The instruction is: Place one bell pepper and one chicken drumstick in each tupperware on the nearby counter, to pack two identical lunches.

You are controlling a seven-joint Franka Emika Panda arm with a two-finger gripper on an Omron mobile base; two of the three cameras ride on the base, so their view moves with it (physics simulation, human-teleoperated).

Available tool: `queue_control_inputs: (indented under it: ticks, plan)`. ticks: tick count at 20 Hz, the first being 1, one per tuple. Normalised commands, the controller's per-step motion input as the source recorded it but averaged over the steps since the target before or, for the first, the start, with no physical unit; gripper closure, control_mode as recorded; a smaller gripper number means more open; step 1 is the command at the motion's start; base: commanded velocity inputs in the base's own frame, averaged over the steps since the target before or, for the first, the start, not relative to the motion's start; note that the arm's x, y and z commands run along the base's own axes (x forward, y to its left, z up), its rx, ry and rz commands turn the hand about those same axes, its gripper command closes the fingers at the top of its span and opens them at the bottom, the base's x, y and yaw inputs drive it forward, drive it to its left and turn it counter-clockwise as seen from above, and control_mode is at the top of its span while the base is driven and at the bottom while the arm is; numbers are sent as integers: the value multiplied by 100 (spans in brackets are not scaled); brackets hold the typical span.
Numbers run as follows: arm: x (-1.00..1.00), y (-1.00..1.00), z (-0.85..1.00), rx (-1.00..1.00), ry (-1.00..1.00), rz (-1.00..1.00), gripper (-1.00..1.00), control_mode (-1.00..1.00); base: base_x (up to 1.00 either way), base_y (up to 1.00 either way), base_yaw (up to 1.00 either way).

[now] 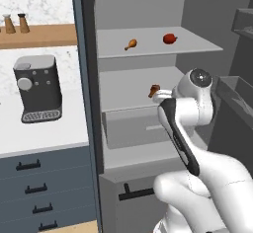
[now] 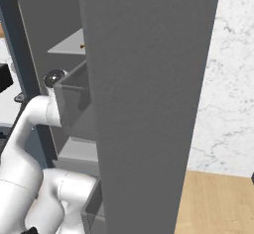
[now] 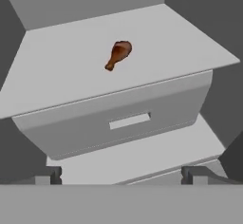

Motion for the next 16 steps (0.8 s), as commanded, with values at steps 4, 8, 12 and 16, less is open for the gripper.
queue_control_inputs:
  ticks: [4, 8, 12, 16]
  plan:
    - [55, 0, -17, 0, 2, -1, -100, -100, 0, 0, 0]
    - [37, -2, -57, 0, -15, 0, -100, -100, 0, 0, 0]
    - [33, -7, -20, 0, -7, 0, -100, -100, 0, 0, 0]
    - [43, -13, 0, 3, 0, -1, -100, -100, 0, 0, 0]
